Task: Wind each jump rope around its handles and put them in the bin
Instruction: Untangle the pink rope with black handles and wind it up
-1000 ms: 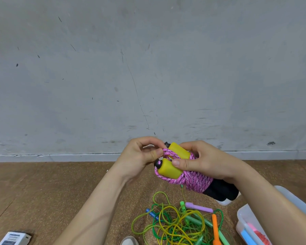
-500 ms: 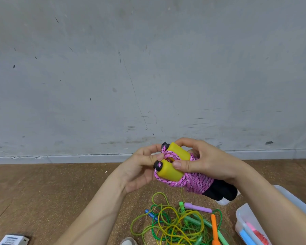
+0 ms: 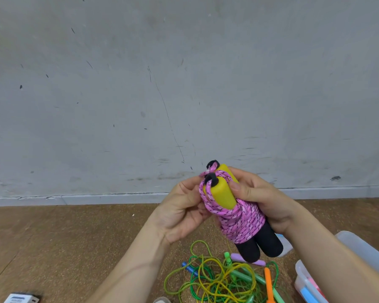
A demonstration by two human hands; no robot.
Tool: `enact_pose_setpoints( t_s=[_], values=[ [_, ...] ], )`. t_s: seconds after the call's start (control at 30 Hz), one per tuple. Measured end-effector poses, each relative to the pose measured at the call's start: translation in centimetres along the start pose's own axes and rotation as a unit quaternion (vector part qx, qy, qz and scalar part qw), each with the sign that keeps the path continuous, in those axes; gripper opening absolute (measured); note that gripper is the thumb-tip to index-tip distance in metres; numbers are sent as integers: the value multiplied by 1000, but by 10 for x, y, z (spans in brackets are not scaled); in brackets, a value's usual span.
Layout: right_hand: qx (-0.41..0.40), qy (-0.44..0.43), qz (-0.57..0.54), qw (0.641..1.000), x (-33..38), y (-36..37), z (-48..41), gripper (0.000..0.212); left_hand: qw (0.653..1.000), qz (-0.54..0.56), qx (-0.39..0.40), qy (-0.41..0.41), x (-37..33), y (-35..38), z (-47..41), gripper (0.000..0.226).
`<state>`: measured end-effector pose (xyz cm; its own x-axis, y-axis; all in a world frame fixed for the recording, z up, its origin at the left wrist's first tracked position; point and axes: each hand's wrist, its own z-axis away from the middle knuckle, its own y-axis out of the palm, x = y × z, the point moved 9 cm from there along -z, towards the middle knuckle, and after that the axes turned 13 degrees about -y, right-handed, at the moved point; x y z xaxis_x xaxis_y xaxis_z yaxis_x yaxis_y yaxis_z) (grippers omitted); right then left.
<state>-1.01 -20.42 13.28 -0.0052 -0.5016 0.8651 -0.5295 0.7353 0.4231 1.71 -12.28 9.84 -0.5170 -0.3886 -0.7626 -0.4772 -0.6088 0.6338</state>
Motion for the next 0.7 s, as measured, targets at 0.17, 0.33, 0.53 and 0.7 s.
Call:
enact_pose_setpoints(
  t_s=[0.17,0.33,0.53,0.7],
  values=[
    [-29,12,-60,998,-3,4,0,58,971,-231,-62,24,-19,9,11,27],
    [-131,47,-41,989,-11,-9,1,51,796,-534,-257,123,-40,6,24,35],
    [-279,53,63,957,-22,-35,6,42,458,-819,-334,87,-31,32,21,20],
    [-324,5,279,904,-4,-56,8,44,657,-696,-291,14,-10,1,10,10]
  ],
)
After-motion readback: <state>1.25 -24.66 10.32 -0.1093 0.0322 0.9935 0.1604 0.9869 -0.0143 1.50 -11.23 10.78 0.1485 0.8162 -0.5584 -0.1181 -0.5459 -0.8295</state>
